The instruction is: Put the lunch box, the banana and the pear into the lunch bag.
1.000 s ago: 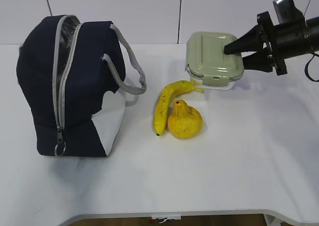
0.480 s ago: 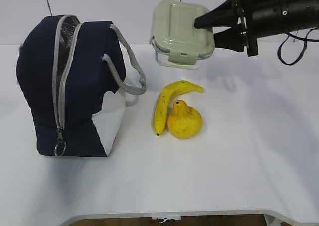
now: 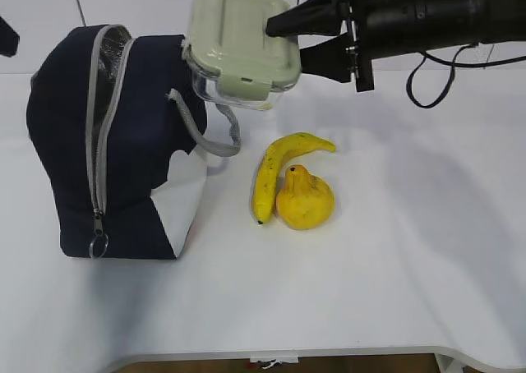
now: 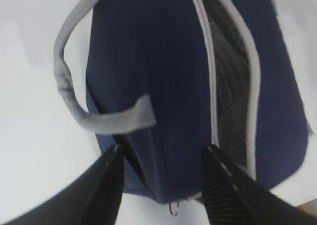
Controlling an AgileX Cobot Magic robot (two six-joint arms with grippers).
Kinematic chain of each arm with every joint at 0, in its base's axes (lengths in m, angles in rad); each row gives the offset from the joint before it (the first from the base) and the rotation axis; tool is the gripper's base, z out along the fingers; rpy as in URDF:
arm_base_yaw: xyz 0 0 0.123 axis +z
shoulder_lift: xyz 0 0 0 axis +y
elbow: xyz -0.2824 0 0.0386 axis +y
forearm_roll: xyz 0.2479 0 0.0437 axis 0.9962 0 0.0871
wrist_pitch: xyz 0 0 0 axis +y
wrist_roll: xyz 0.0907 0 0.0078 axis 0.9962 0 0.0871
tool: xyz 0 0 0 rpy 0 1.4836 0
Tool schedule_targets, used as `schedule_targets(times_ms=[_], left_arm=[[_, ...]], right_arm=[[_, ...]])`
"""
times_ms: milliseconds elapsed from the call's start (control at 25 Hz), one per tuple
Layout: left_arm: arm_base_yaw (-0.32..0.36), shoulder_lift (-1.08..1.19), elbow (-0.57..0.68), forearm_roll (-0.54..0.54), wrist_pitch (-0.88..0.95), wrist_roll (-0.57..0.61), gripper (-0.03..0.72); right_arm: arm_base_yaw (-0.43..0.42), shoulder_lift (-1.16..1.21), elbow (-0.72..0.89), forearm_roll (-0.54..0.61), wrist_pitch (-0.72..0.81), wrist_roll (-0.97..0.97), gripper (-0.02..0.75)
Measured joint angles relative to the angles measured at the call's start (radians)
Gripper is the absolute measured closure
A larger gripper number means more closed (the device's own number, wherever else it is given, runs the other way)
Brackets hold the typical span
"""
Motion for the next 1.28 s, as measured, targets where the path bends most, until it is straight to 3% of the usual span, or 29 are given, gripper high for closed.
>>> schedule_targets(times_ms=[280,520,640,760,800,1280], left_arm=[[0.000,0.197,-0.159,-0.034,0.046,0.016,0.306],[0.000,0.298,-0.202,-0.077,0.058,0.041,0.309],[0.000,0.319,-0.202,-0.085,0.067,0.055,0.409],[0.000,0.321,-0.203,-0.089,0.086,0.079,0.627],[0.001,0.321,-0.203,-0.089,0.093,0.083,0.657],[0.001,0.312,-0.203,-0.148,0.123,0.099,0.683]], right_arm=[[0.073,0.000,0.000,0.083,0.000,0.000,0.356],[0.140,0.000,-0.022,0.091,-0.059,0.000,0.356],[0.163,0.000,-0.040,0.091,-0.104,-0.002,0.356],[0.175,0.000,-0.056,0.096,-0.133,-0.002,0.356],[0.177,0.000,-0.061,0.098,-0.138,-0.002,0.356],[0.198,0.008,-0.072,0.159,-0.271,-0.004,0.356]])
